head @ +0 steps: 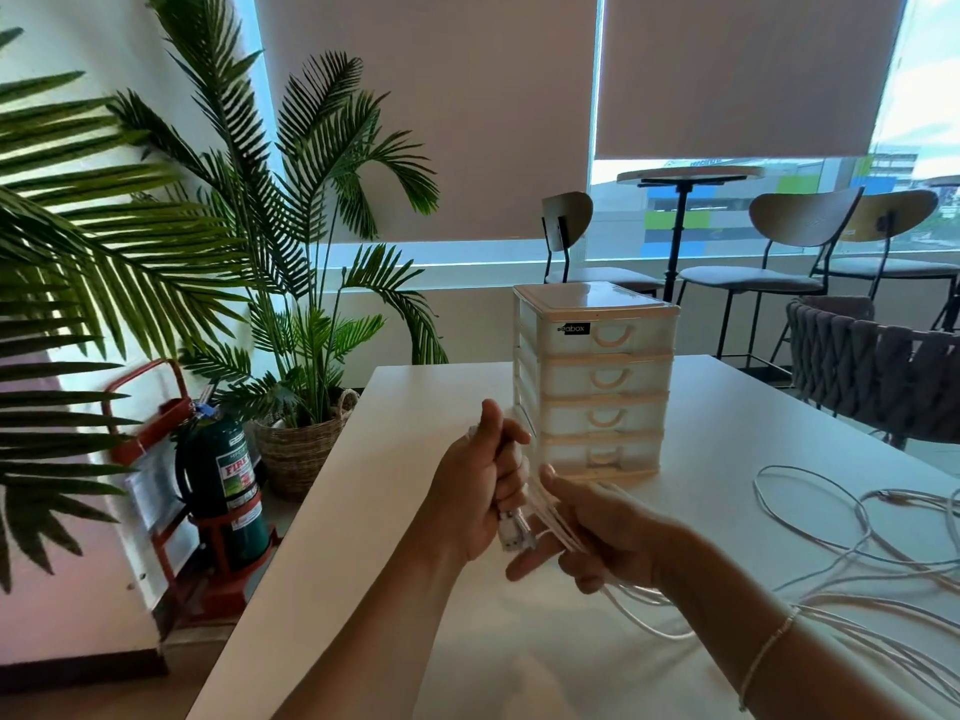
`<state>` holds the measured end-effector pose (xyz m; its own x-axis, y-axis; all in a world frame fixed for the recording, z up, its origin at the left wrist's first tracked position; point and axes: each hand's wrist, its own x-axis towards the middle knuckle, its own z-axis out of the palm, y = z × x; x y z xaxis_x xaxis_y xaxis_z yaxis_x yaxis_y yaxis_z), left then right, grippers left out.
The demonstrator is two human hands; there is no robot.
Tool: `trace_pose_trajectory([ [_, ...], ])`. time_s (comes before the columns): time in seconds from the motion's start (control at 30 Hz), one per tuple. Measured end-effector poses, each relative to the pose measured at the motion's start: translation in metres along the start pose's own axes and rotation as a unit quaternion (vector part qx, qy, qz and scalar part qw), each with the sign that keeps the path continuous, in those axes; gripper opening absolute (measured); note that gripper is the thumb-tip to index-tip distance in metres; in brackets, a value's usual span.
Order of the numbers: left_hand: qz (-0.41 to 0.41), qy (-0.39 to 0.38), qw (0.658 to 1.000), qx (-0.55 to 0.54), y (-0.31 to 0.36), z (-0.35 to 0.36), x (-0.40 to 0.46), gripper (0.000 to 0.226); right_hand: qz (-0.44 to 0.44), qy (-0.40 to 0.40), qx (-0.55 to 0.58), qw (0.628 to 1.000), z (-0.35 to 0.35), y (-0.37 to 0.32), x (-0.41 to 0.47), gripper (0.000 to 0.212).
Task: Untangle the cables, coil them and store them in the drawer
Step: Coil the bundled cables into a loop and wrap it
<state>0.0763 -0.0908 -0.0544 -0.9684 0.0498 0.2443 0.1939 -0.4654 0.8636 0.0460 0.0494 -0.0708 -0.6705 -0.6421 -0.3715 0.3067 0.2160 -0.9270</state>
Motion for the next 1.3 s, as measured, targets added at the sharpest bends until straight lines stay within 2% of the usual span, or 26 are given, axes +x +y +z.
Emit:
trace_pose_trajectory([
  [0.1, 0.008, 0.024, 0.998, 0.063, -0.003, -0.001, 0.0, 0.043, 0.054, 0.01, 0.008, 0.998, 0.007, -0.001, 0.008, 0.074],
  [0.23, 0.022, 0.031, 0.995, 0.093, -0.007, -0.006, 0.001, 0.039, 0.078, 0.007, 0.032, 0.996, 0.013, -0.001, 0.013, 0.072],
  [0.5, 0.025, 0.002, 0.995, 0.102, -0.014, -0.006, 0.002, 0.03, 0.035, 0.083, -0.029, 0.996, 0.02, -0.005, 0.013, 0.06],
  [0.63, 0.018, -0.017, 0.991, 0.132, -0.014, -0.009, 0.001, 0.026, 0.024, 0.088, -0.026, 0.996, 0.019, -0.004, 0.012, 0.055],
  [0.77, 0.004, -0.042, 0.995, 0.094, -0.01, -0.007, -0.001, 0.021, 0.019, 0.072, -0.053, 0.996, 0.017, -0.005, 0.007, 0.055],
  [0.87, 0.002, -0.059, 0.995, 0.08, -0.007, -0.006, -0.004, 0.02, -0.025, 0.108, -0.091, 0.99, 0.008, -0.006, 0.001, 0.046],
  [1.0, -0.006, -0.109, 0.992, 0.069, -0.006, -0.008, -0.005, 0.031, -0.125, 0.133, -0.142, 0.973, -0.01, -0.011, -0.008, 0.016],
  [1.13, -0.04, -0.183, 0.978, 0.093, -0.006, -0.006, -0.006, 0.046, -0.174, 0.164, -0.142, 0.96, -0.027, -0.025, -0.016, 0.019],
  [1.3, -0.125, -0.183, 0.967, 0.125, -0.013, 0.003, -0.008, 0.063, -0.225, 0.223, -0.189, 0.929, -0.047, -0.062, -0.033, 0.009],
])
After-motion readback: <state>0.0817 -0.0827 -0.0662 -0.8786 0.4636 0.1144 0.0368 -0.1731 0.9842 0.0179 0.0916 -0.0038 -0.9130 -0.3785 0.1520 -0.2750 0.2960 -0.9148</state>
